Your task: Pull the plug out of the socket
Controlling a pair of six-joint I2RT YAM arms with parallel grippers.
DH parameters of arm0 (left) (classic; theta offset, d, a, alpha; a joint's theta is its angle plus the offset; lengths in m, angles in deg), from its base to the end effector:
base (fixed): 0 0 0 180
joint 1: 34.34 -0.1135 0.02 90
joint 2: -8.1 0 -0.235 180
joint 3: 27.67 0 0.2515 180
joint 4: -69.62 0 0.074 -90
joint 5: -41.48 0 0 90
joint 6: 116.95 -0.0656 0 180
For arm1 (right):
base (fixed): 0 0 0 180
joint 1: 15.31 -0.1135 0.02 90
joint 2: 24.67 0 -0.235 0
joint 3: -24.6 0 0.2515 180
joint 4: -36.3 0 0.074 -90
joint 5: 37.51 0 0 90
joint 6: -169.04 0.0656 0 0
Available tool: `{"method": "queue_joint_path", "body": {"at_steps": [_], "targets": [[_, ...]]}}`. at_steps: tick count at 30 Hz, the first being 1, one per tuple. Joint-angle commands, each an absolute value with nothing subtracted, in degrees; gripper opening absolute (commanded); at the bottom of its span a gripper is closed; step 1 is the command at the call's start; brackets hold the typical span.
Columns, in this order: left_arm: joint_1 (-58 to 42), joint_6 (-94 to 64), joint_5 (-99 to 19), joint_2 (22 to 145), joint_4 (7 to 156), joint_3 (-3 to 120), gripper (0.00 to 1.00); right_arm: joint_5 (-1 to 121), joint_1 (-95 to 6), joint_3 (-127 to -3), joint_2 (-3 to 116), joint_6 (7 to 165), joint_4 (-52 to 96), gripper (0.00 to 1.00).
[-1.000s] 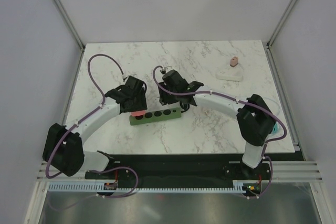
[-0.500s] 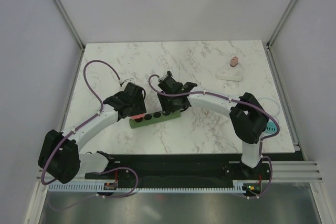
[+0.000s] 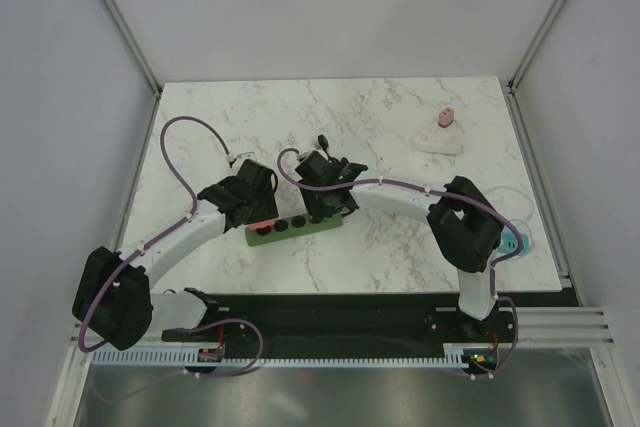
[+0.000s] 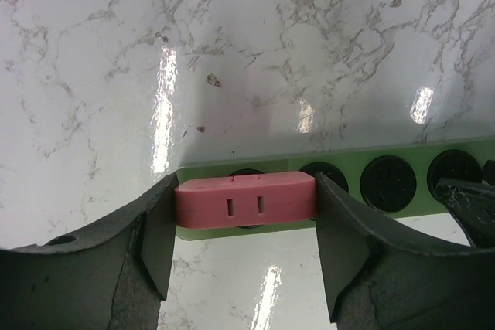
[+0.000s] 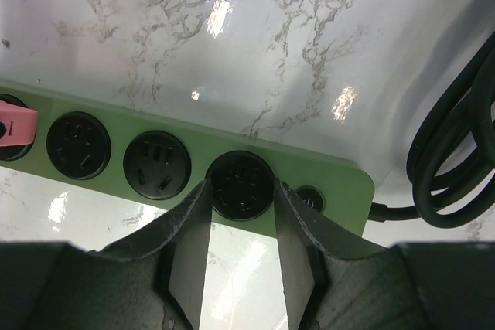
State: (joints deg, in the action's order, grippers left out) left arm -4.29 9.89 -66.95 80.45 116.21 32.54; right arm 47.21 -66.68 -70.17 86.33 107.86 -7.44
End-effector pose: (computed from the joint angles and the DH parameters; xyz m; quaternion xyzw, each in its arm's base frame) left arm 0.2401 -0.1149 0.1681 -0.0994 0.9463 -0.0179 0.3070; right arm 0.2641 0.3208 0.1420 -0.1769 0.9485 0.1326 0.2266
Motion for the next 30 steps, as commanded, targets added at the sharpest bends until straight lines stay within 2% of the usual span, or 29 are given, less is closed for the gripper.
{"method": "queue_joint_path", "body": {"at_steps": [1, 14, 30], "targets": [[-4.19, 14.35, -67.85, 77.53, 109.52, 33.15, 0.02, 46.96, -68.13, -67.52, 87.74, 109.45, -7.65, 0.44], [-4.19, 14.35, -63.46, 76.39, 109.70, 33.86, 0.02, 37.29, -72.96, -53.81, 90.64, 112.52, -1.77, 0.41], [-4.19, 9.44, -58.89, 72.88, 112.86, 36.84, 0.02, 39.75, -73.84, -46.95, 96.88, 113.93, 6.50, 0.41]]}}
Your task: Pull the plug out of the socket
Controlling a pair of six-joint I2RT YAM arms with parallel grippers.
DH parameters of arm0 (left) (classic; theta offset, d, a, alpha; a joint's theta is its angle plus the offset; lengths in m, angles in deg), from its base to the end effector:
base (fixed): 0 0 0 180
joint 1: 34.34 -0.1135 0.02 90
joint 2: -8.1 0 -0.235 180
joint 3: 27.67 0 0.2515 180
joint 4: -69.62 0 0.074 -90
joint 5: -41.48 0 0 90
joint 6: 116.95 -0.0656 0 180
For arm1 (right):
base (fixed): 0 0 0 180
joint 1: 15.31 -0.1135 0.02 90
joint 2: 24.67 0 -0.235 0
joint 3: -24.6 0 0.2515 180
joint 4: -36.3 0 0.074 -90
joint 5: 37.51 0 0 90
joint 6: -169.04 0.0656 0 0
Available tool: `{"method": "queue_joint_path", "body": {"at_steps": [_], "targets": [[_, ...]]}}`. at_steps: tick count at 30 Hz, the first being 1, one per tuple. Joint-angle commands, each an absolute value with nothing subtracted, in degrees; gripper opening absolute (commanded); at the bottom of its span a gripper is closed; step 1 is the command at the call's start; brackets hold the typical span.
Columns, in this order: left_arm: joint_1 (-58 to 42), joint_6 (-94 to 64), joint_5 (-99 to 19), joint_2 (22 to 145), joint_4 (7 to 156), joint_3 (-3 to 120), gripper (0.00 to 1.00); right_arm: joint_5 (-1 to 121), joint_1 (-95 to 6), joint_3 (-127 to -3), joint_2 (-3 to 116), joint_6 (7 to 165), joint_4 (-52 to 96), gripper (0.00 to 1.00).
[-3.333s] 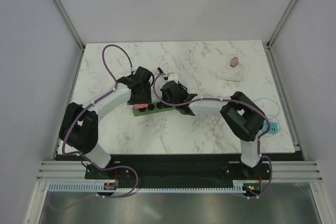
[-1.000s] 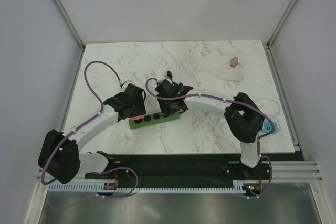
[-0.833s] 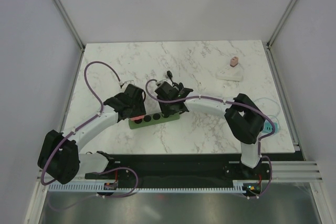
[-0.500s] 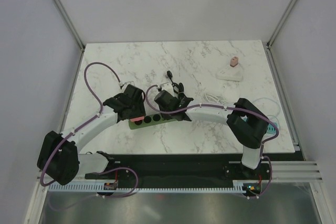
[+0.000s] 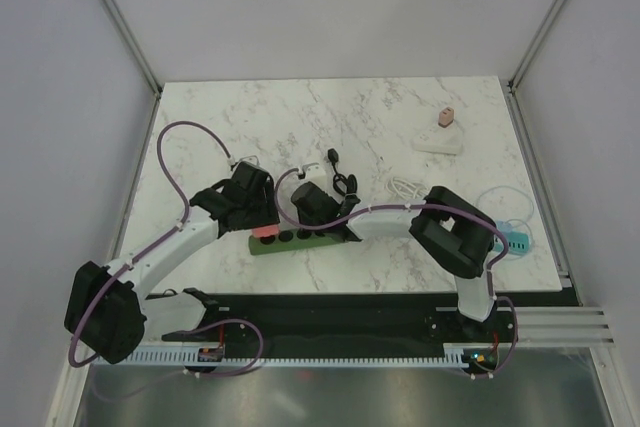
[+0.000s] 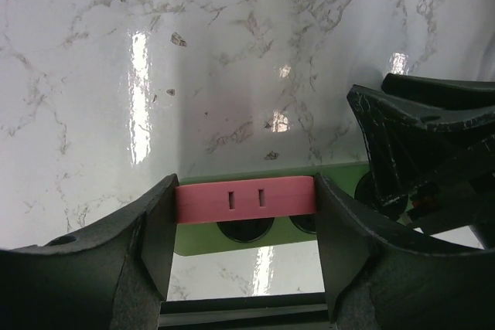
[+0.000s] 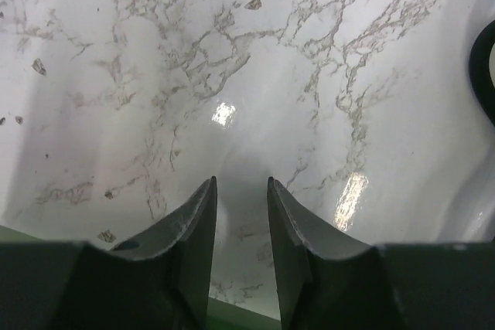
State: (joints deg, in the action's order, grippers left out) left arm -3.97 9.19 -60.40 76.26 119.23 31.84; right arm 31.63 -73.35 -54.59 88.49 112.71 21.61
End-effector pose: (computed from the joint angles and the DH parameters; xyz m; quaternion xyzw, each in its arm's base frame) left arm 0.2259 -0.1167 0.1763 -0.0764 0.9541 -0.0659 0.2820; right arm 0.2370 0.3358 0.0874 -0.1318 0.9129 0.1311 0.3633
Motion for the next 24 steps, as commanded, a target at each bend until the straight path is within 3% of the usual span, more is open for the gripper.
{"method": "queue_joint_path", "body": {"at_steps": [1, 6, 14, 20, 24], "targets": [[-4.19, 9.35, -58.89, 72.61, 112.95, 36.93, 0.02, 40.01, -73.76, -45.55, 96.80, 114.11, 7.81, 0.41], [-4.10, 10.22, -59.94, 72.79, 112.95, 35.53, 0.02, 36.76, -73.58, -45.18, 94.25, 112.62, 8.88, 0.43], [-4.19, 9.61, -66.71, 70.95, 109.44, 33.24, 0.02, 40.44, -67.61, -61.08, 87.84, 106.38, 1.06, 0.49], [-4.10, 7.50, -67.32, 67.34, 103.47, 29.20, 0.02, 43.97, -65.85, -70.32, 83.88, 98.74, -3.34, 0.61], [-4.10, 6.27, -67.50, 65.14, 97.94, 24.55, 0.02, 44.49, -64.45, -71.30, 80.80, 94.95, -5.01, 0.80]]}}
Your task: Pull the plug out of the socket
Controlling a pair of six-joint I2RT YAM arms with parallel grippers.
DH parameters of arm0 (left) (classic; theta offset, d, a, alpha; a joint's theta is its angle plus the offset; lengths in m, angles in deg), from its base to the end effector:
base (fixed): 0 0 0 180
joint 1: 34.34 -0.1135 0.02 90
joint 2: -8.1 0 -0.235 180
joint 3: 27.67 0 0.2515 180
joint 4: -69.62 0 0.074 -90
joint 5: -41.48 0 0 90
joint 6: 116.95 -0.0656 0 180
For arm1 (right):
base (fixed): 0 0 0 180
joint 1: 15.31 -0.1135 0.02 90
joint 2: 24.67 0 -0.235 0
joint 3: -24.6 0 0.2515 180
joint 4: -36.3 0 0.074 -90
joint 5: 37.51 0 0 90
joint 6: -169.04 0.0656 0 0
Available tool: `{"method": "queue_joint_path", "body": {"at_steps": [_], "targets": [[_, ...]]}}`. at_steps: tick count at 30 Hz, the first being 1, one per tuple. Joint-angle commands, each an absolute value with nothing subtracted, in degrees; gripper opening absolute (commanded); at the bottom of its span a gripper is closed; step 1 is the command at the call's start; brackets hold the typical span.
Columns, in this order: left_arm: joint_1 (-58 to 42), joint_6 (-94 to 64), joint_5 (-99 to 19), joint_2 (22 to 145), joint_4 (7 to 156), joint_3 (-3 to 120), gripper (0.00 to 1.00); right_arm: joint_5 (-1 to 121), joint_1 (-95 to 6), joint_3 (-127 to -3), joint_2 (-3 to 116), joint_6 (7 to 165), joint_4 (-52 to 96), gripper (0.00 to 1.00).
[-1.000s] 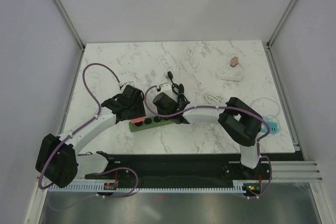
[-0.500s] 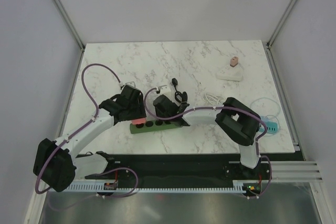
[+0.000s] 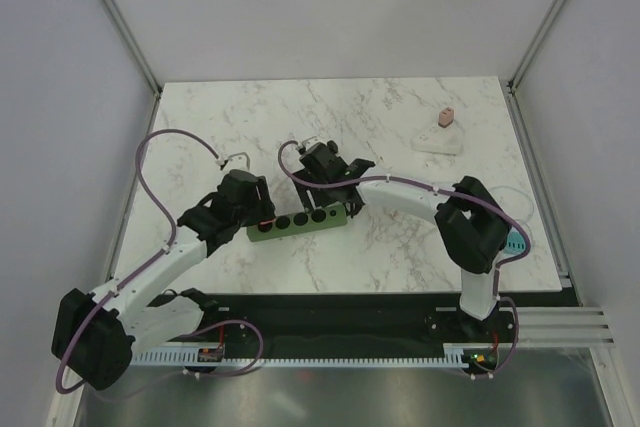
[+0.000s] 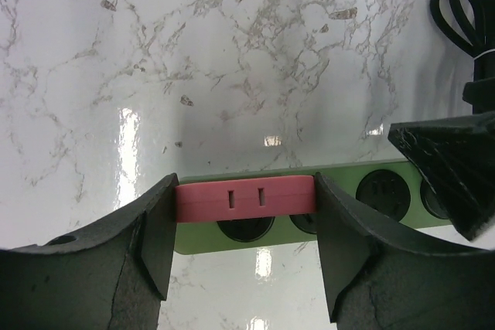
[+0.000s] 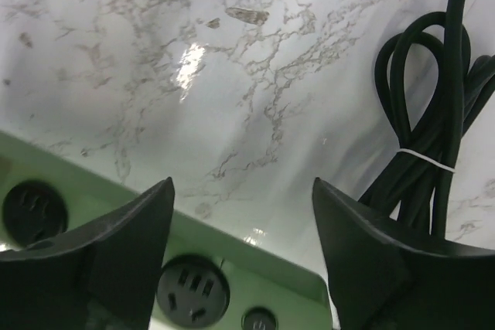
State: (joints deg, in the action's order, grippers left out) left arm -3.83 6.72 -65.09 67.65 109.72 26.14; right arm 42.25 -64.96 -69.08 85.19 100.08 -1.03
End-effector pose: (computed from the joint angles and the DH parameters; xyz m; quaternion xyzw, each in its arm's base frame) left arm 0.2219 -0.1090 0.1927 -0.0794 0.9151 -0.0845 0.3861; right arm 0.2833 0.3154 0.1530 -0.2067 0.9235 0.1113 0.3034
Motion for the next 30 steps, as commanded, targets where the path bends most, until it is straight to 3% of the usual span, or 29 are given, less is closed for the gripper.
{"method": "queue_joint_path", "body": {"at_steps": [1, 3, 7, 11, 16, 17, 19, 30], "targets": [[-4.10, 6.44, -67.50, 65.14, 97.14, 24.10, 0.02, 46.41, -64.00, -71.29, 79.67, 93.99, -4.93, 0.83], [-3.93, 6.88, -67.59, 65.58, 94.59, 22.70, 0.02, 47.13, -63.21, -71.47, 78.87, 93.02, -4.84, 0.89], [-3.40, 7.06, -69.87, 68.82, 94.49, 22.87, 0.02, 48.44, -62.77, -71.56, 77.20, 90.82, -5.10, 0.90], [-2.44, 6.88, -72.15, 69.97, 95.28, 23.39, 0.02, 58.17, -63.12, -69.72, 77.11, 89.77, -5.01, 0.77], [-1.90, 7.50, -74.53, 70.41, 97.39, 23.48, 0.02, 58.91, -66.98, -66.29, 78.69, 88.18, -3.26, 0.67], [-1.90, 7.94, -74.53, 70.24, 97.65, 23.14, 0.02, 59.08, -67.25, -65.67, 78.78, 88.18, -2.56, 0.57], [-1.90, 8.03, -74.18, 69.89, 97.83, 23.04, 0.02, 59.09, -67.60, -63.65, 78.69, 88.44, 0.51, 0.47], [-1.64, 8.73, -72.95, 68.74, 99.15, 22.25, 0.02, 57.94, -67.78, -63.73, 83.07, 86.42, 4.04, 0.49]]}}
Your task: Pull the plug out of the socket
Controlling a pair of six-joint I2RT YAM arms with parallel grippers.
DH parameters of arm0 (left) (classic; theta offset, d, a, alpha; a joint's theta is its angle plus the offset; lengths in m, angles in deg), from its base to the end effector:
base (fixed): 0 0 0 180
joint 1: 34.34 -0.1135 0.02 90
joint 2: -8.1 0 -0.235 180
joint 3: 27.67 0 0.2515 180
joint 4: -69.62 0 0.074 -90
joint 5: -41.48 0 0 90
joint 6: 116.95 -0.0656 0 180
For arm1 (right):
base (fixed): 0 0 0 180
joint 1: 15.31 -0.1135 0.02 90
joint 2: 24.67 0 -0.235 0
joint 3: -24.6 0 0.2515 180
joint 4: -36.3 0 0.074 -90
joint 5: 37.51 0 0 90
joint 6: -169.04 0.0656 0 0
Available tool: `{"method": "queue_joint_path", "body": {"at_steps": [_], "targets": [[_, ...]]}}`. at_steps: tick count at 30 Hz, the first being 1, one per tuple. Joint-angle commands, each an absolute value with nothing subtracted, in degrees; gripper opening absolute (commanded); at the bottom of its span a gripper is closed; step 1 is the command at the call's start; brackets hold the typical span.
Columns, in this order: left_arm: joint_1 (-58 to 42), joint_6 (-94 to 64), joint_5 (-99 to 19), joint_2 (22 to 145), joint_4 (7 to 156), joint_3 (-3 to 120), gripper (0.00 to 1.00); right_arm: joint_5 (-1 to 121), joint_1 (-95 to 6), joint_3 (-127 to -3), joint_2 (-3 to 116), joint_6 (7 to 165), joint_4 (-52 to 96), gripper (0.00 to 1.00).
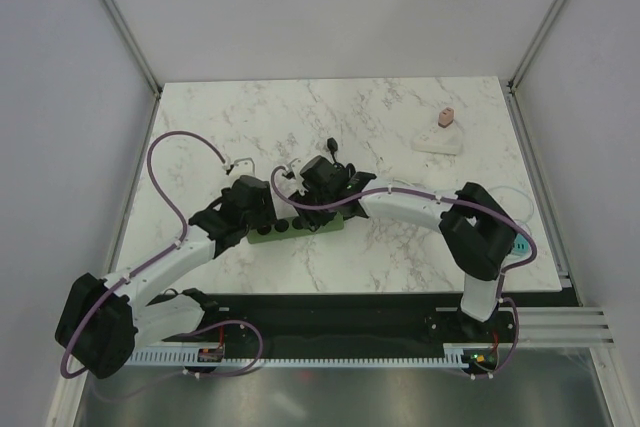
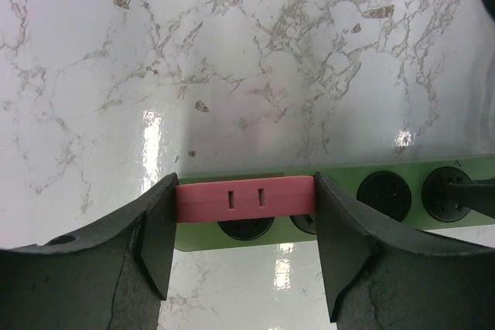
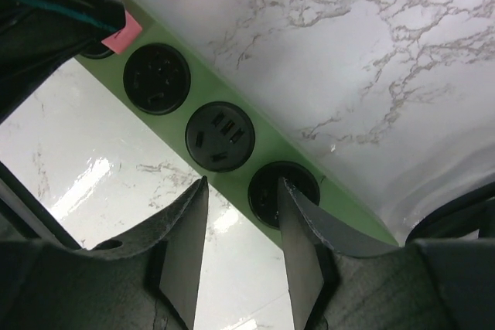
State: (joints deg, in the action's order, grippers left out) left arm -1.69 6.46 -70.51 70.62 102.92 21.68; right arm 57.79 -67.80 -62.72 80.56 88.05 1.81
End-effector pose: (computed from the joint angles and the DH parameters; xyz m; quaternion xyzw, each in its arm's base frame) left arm 0.2232 -0.1138 0.1669 -0.0768 0.9112 -0.0499 0.4017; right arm 0.2424 0.3258 0.1525 -0.3641 0.8729 0.2022 0.2543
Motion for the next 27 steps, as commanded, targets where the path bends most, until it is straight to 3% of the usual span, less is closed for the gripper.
{"method": "queue_joint_path", "body": {"at_steps": [1, 27], "targets": [[-1.55, 8.90, -72.95, 68.83, 99.15, 22.17, 0.02, 57.94, -67.78, -63.82, 83.52, 86.42, 4.30, 0.49], [-1.64, 11.72, -66.98, 63.39, 98.27, 21.37, 0.02, 55.04, -74.28, -52.40, 91.08, 90.90, 12.65, 0.48]]}}
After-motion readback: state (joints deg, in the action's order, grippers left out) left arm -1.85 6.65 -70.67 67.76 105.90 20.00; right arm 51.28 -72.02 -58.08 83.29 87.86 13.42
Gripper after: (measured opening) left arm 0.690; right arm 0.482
